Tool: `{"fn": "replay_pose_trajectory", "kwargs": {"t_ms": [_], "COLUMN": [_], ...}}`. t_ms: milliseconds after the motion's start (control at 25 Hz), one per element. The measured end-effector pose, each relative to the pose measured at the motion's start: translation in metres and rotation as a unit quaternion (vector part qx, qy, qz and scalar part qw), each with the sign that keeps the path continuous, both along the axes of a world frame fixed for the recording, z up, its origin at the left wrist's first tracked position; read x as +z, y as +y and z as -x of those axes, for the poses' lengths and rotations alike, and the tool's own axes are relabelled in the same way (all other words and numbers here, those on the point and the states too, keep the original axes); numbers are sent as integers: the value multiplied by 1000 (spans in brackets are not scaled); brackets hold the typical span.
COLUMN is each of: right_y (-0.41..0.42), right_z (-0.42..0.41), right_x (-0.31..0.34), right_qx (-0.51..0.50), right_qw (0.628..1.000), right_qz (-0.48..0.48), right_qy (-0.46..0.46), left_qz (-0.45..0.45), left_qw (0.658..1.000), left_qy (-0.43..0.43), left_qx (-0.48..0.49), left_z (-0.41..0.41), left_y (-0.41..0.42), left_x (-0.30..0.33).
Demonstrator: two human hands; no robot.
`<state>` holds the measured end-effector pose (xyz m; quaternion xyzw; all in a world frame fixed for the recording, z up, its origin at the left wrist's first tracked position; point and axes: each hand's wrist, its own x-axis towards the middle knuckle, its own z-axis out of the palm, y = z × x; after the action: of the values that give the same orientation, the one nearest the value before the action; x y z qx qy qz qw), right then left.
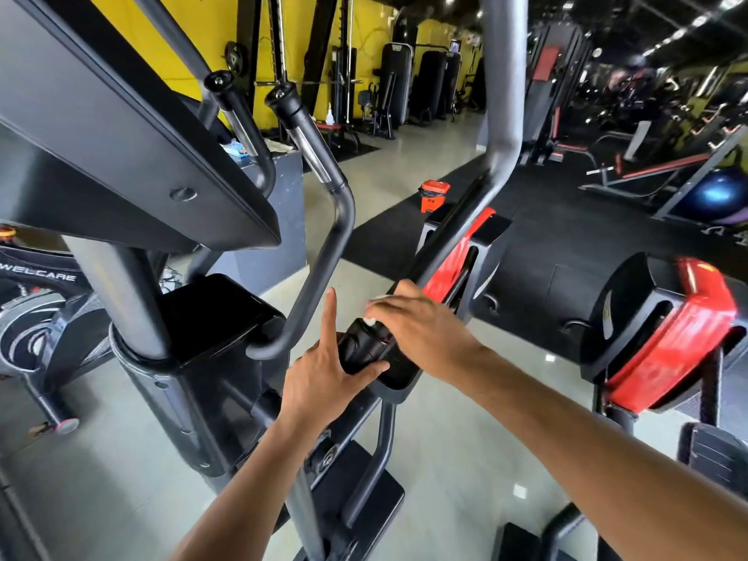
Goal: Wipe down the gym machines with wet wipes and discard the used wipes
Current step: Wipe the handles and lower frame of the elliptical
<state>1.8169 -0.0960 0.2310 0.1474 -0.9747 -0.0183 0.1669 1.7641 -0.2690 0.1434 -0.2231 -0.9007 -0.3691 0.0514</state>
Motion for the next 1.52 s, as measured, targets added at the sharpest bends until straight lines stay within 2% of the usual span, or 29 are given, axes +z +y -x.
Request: {"fn": "replay_pose_trajectory", "kwargs": {"t_ms": [120,200,280,520,680,760,880,1080,1200,1280,1400,1520], "right_y": [48,84,110,99,44,21,28,109,153,174,192,204], "right_z": [14,23,26,29,12,2,3,28,36,37,34,30], "right_x": [27,50,66,48,-20,-47,-45,18,70,98,125,152], "right_qx": [-63,-97,-111,-124,11,53,78,34,-29,-25,34,83], "right_qw": [994,975,961,946,963,974,986,981,979,980,959,940], "right_qz": [41,112,143,186,192,163,109,74,59,-10,-169,-206], "right_qy": [77,164,210,236,187,147,99,178,192,196,225,258], "left_qz": [3,-7,-11,-12,-10,-21,-60,-92,-68,-48,12,11], "left_qw": [1000,1000,1000,1000,1000,999,995,991,989,988,991,995], "left_qy": [7,8,1,-2,-4,-26,-37,-16,11,27,45,51], "left_qx": [-8,-13,-19,-11,-5,-12,-72,-100,-127,-146,-128,-90], "left_z": [-1,-1,-1,-3,-3,-3,2,4,6,17,32,34], "left_y": [-1,-2,-2,-1,2,1,-3,8,38,64,100,118], "left_x": [2,2,1,4,4,5,5,24,49,70,95,96]}}
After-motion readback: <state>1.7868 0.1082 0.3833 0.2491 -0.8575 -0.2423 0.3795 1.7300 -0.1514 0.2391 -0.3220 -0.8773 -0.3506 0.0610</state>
